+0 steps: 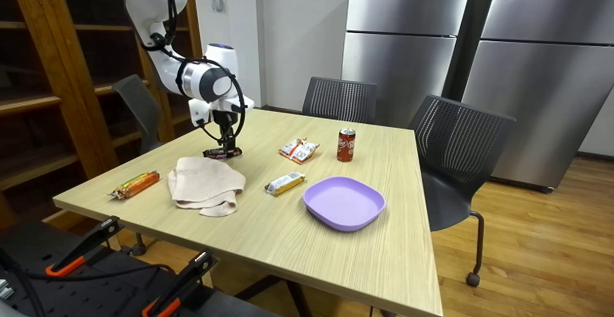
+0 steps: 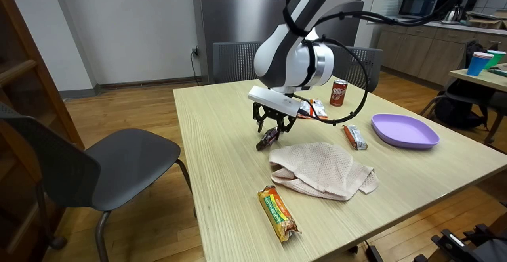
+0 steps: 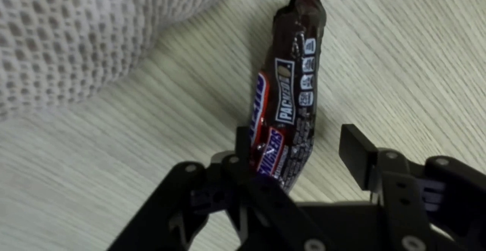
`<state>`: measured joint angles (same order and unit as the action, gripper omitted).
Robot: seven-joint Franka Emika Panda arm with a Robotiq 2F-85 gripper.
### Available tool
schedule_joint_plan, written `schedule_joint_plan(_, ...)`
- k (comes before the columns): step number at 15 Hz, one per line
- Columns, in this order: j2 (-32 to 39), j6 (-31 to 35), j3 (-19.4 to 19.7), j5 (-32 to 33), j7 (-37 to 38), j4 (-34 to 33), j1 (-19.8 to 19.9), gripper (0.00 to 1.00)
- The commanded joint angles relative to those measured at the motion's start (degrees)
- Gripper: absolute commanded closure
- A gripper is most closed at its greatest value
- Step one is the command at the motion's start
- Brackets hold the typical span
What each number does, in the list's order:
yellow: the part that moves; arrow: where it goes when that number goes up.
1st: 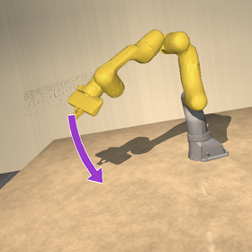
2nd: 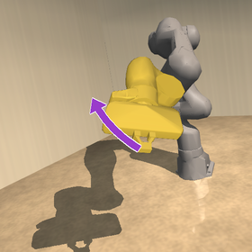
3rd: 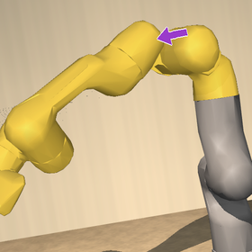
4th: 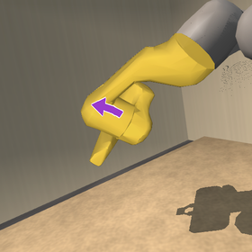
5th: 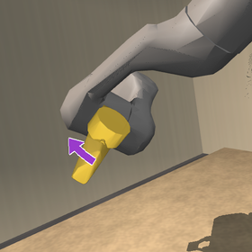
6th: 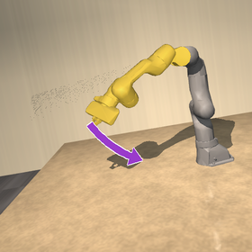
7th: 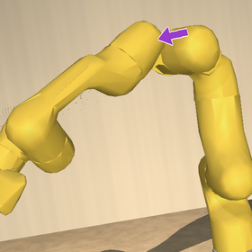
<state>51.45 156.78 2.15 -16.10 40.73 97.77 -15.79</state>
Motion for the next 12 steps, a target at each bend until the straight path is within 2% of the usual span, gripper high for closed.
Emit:
schedule_joint_plan(1,0.2,-2.0,0.8,0.8,2.2,-1.7,-0.7,0.67)
schedule_joint_plan(4,0.0,-1.8,1.0,0.8,2.3,-1.4,-0.8,0.89)
schedule_joint_plan(6,0.0,-1.7,0.9,0.7,2.4,-1.4,-0.8,0.98)
schedule_joint_plan(7,0.0,-1.6,0.9,0.7,2.5,-1.3,-0.8,0.95)
schedule_joint_plan(12,-1.6,-0.9,1.6,0.9,3.4,0.2,-1.3,0.96)
